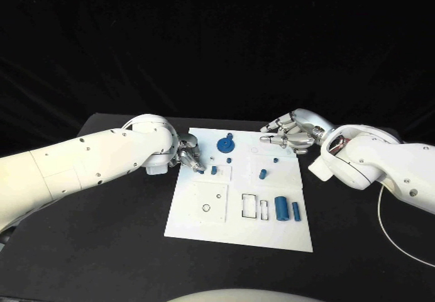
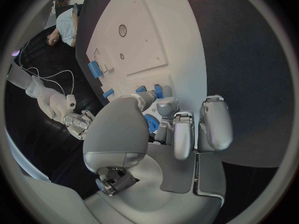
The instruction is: Assemble the parts on the task board
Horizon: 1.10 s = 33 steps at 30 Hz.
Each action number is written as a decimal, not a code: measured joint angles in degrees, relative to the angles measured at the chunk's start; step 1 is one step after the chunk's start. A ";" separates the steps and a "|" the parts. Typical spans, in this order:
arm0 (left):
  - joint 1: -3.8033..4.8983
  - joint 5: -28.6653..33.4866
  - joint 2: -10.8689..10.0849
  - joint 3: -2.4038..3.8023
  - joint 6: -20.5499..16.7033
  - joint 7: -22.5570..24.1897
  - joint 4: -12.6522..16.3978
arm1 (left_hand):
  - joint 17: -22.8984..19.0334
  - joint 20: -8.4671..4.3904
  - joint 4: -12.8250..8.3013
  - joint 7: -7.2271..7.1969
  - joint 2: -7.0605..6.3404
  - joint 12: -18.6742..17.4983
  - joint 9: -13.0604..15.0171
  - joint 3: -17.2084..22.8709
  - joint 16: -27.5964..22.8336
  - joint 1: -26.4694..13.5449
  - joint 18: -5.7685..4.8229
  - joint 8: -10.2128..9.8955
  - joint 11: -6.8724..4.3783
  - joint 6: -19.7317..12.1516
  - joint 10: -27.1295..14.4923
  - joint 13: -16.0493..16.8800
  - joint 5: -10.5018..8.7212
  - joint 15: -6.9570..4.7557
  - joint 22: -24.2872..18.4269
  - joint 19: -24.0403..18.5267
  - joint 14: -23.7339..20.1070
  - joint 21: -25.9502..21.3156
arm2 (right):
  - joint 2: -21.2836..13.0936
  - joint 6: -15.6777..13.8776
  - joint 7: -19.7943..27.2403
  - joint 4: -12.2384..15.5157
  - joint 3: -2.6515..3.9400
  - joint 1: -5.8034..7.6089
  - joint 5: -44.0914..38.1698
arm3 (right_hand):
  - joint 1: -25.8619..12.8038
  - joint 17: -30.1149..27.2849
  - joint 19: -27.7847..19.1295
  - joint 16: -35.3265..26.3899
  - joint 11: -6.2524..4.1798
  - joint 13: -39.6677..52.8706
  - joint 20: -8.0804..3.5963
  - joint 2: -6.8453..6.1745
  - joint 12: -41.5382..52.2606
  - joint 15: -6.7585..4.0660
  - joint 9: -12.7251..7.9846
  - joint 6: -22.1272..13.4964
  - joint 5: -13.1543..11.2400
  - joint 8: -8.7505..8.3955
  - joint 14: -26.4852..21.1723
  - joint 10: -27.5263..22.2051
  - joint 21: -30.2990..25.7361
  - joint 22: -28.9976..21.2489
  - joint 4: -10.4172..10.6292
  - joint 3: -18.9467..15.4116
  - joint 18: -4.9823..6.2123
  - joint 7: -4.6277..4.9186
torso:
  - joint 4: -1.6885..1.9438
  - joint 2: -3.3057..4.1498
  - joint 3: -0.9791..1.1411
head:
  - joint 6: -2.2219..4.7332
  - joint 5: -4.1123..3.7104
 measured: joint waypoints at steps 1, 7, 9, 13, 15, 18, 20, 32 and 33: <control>0.00 0.00 0.05 0.00 0.01 0.00 -0.06 | 0.00 0.00 0.00 -0.09 0.04 0.00 0.00 0.00 0.00 0.04 0.00 0.00 -0.02 0.10 0.02 0.00 0.00 0.00 0.00 0.00 0.00 0.00 | 0.01 0.00 0.00 0.00 0.00 0.00 0.00 | 0.00 0.00 0.00 0.00 0.00 0.00 0.00 0.00 0.00 0.00 0.00 0.00 0.00 0.00 0.00 0.00 0.00 0.00 0.00 0.00 0.00 0.00 | 0.00 0.00 0.01 | 0.01 0.00; 0.00 0.15 0.38 -0.02 0.02 -0.10 -0.53 | -0.01 0.00 0.49 -0.18 0.16 0.02 0.01 0.49 0.00 -0.08 0.00 0.23 0.16 0.22 0.25 0.15 0.00 0.00 0.00 0.00 0.00 0.00 | 0.04 0.01 0.02 -0.01 0.00 -0.02 0.00 | 0.00 0.00 0.00 0.00 0.00 0.00 0.00 0.00 0.00 0.00 0.00 0.00 0.00 0.00 0.00 0.00 0.00 0.00 0.00 0.00 0.00 0.00 | -0.02 -0.01 0.04 | 0.04 0.01; 0.00 0.33 0.51 -0.01 0.04 -0.26 -0.72 | -0.01 0.00 0.63 -0.11 0.62 0.34 0.01 0.63 0.00 -0.55 0.00 0.38 0.06 0.29 0.36 0.30 -0.01 0.00 0.00 0.00 0.00 0.00 | 0.05 0.02 0.02 -0.01 0.00 -0.03 0.00 | 0.00 0.00 0.00 0.00 0.00 0.00 0.00 0.00 0.00 0.00 0.00 0.00 0.00 0.00 0.00 0.00 0.00 0.00 0.00 0.00 0.00 0.00 | -0.02 -0.01 0.05 | 0.04 0.01; 0.03 0.87 0.87 -0.01 0.02 -0.94 -1.23 | -0.01 0.00 -0.50 -0.54 0.38 0.92 -0.06 2.72 0.00 -3.69 0.00 0.54 -0.05 0.96 1.10 1.02 -0.01 0.00 0.00 0.00 0.00 0.00 | 0.04 0.03 0.02 0.01 0.00 -0.03 0.00 | 0.00 0.00 0.00 0.00 0.00 0.00 0.00 0.00 0.00 0.00 0.00 0.00 0.00 0.00 0.00 0.00 0.00 0.00 0.00 0.00 0.00 0.00 | -0.04 -0.01 0.05 | -0.02 0.01; 0.05 1.10 1.05 -0.01 -0.02 -1.46 -1.43 | -0.01 0.00 -1.98 -0.98 -0.10 1.32 -0.30 4.20 0.00 -5.85 0.00 0.72 -0.26 1.43 1.49 1.74 -0.01 -0.35 0.00 0.00 0.06 0.24 | 0.04 0.05 0.02 0.04 0.00 -0.03 0.00 | 0.00 0.00 0.00 0.00 0.00 0.00 0.00 0.00 0.00 0.00 0.00 0.00 0.00 0.00 0.00 0.00 0.00 0.00 0.00 0.00 0.00 0.00 | -0.05 -0.01 0.09 | -0.03 0.01; 0.06 1.40 1.22 0.00 -0.09 -2.09 -1.60 | -0.01 0.00 -2.47 -1.39 -0.57 1.68 -0.51 4.69 0.00 -7.08 0.00 0.71 -0.47 1.85 1.70 2.31 -0.01 -0.41 0.00 0.00 -0.01 0.25 | 0.03 0.07 0.02 0.05 -0.01 -0.04 0.01 | 0.00 0.00 0.00 0.00 0.00 0.00 0.00 0.00 0.00 0.00 0.00 0.00 0.00 0.00 0.00 0.00 0.00 0.00 0.00 0.00 0.00 0.00 | -0.08 -0.01 0.09 | -0.02 0.00; 0.08 1.55 1.34 0.01 -0.17 -2.50 -1.68 | -0.01 -0.12 -2.32 -1.41 -0.43 2.21 -0.63 4.53 0.00 -7.99 0.00 0.44 -0.55 2.28 2.22 2.89 0.00 -0.42 0.00 0.12 -0.01 0.57 | 0.03 0.08 0.02 0.06 -0.01 -0.04 0.01 | 0.00 0.00 0.00 0.00 0.00 0.00 0.00 0.00 0.00 0.00 0.00 0.00 0.00 0.00 0.00 0.00 0.00 0.00 0.00 0.00 0.00 0.00 | -0.08 0.00 0.09 | -0.02 -0.03; 0.07 1.77 1.63 -0.01 -0.47 -3.80 -1.93 | -0.02 -0.41 -1.28 -1.94 -0.43 4.00 -1.52 1.70 0.00 -10.56 -0.90 -0.20 -0.96 4.61 4.23 5.96 0.05 -0.84 0.04 0.00 0.01 1.78 | -0.03 0.13 0.09 0.13 -0.01 -0.04 0.06 | 0.00 0.00 0.00 0.00 0.01 0.00 0.00 0.00 0.00 0.00 0.00 0.00 0.00 0.00 0.00 0.01 0.00 0.00 0.00 -0.01 0.00 0.00 | -0.08 0.03 0.05 | -0.20 -0.18; 0.07 1.77 1.64 -0.01 -0.48 -3.83 -1.93 | -0.02 -0.53 -1.33 -1.95 -0.44 4.00 -1.57 1.63 0.00 -10.55 -0.90 -0.25 -0.97 4.62 4.23 6.01 0.05 -0.84 0.04 0.12 0.01 1.78 | -0.03 0.13 0.10 0.13 -0.01 -0.04 0.07 | 0.00 0.00 0.00 0.00 0.01 0.00 0.00 0.00 0.00 0.00 0.00 0.00 0.00 0.00 0.00 0.01 0.00 0.00 0.11 -0.11 0.00 0.00 | -0.05 0.03 0.05 | -0.23 -0.18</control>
